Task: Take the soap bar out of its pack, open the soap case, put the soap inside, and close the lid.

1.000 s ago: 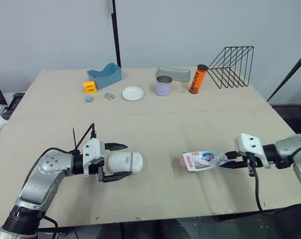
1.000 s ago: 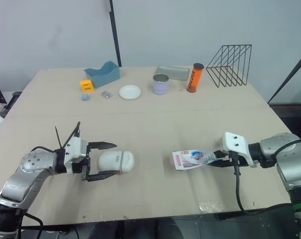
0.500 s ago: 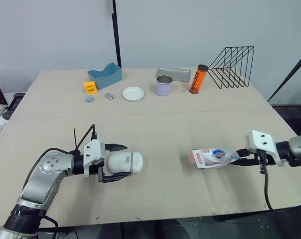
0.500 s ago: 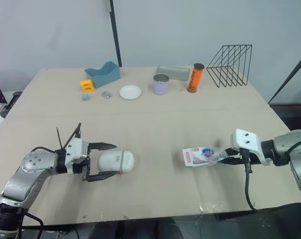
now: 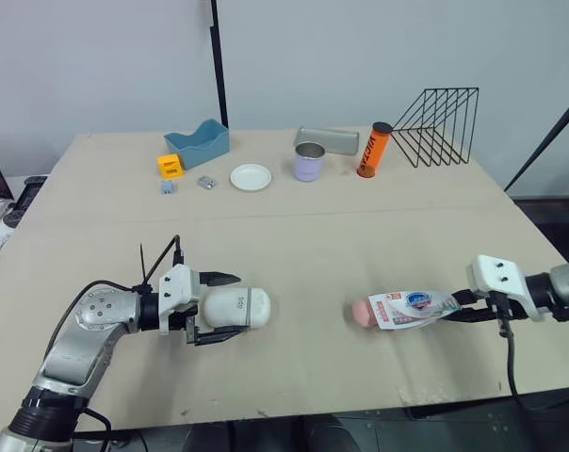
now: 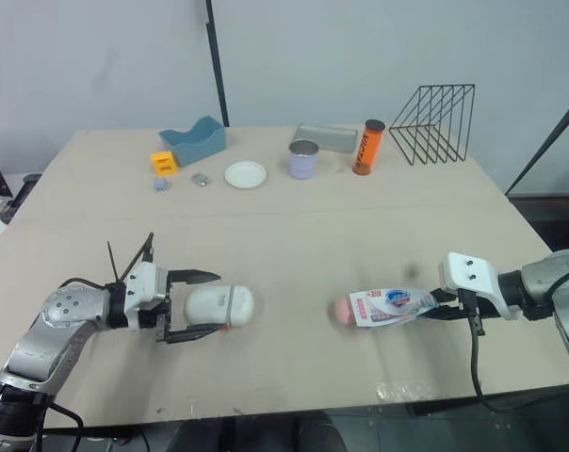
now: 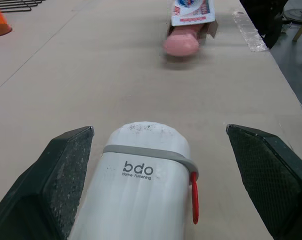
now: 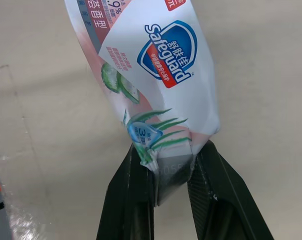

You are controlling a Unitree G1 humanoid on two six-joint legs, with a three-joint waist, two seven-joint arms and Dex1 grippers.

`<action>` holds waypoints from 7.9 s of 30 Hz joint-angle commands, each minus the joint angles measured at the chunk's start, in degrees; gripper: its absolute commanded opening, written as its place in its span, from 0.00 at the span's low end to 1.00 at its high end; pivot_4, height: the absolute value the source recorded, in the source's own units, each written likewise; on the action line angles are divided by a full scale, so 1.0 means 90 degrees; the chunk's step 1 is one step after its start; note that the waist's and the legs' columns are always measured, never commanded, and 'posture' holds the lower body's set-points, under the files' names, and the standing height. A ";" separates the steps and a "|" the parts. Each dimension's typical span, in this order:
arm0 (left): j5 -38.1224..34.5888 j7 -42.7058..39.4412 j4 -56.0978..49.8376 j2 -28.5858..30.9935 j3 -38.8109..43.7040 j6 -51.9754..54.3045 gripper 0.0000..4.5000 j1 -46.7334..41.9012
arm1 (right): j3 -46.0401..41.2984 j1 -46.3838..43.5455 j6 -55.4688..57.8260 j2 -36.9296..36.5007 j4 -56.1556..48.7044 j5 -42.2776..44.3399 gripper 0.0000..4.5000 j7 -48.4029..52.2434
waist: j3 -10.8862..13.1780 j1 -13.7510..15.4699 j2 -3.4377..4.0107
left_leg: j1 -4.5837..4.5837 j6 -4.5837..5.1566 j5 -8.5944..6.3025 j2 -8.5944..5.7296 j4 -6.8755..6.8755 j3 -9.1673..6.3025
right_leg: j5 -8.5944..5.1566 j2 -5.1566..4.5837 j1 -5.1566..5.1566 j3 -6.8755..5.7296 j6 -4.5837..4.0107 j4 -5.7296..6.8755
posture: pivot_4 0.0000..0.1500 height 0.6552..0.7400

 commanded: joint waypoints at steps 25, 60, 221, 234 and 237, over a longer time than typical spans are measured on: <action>0.0088 -0.0043 0.0130 -0.0070 -0.0016 -0.0242 1.00 -0.0051 | -0.0480 -0.0573 -0.0782 -0.0613 0.2167 -0.0426 0.10 -0.0720 | -0.0002 -0.0020 0.0011 | 0.0005 0.0001 -0.0003 -0.0011 0.0008 0.0010 | 0.0002 0.0001 0.0004 0.0037 0.0003 0.0000 | 1.00 0.99; 0.0148 0.0044 0.0328 -0.0012 0.0087 -0.0308 1.00 0.0051 | -0.1288 -0.1852 0.1038 0.0530 0.0445 0.0891 0.99 -0.1395 | -0.0004 -0.0079 0.0018 | 0.0005 0.0004 -0.0005 -0.0018 0.0004 0.0006 | 0.0020 0.0003 0.0008 0.0059 0.0029 0.0000 | 1.00 0.99; 0.0399 -0.0343 0.0521 0.0138 -0.0031 -0.0941 0.78 -0.0507 | -0.0867 -0.2666 1.0519 0.4988 -0.1607 0.5643 1.00 -0.6606 | -0.0010 -0.0036 -0.0023 | -0.0043 0.0001 -0.0007 -0.0012 0.0006 -0.0047 | 0.0022 0.0011 -0.0022 0.0026 0.0017 0.0002 | 1.00 0.99; 0.0489 -0.0345 0.0587 -0.0028 -0.0235 -0.0990 0.78 -0.0577 | -0.0814 -0.2868 1.0519 0.5209 -0.0997 0.7020 1.00 -0.7868 | -0.0010 -0.0087 -0.0023 | -0.0050 0.0002 -0.0006 -0.0012 0.0006 -0.0055 | 0.0020 0.0014 -0.0023 0.0019 0.0024 0.0002 | 1.00 0.99; 0.0530 -0.0331 0.0644 -0.0070 -0.0270 -0.1041 0.78 -0.0605 | -0.0799 -0.2872 1.0519 0.5246 -0.0965 0.7307 1.00 -0.8108 | -0.0010 -0.0122 -0.0023 | -0.0050 0.0002 -0.0006 -0.0012 0.0006 -0.0056 | 0.0020 0.0014 -0.0023 0.0016 0.0024 0.0002 | 1.00 0.99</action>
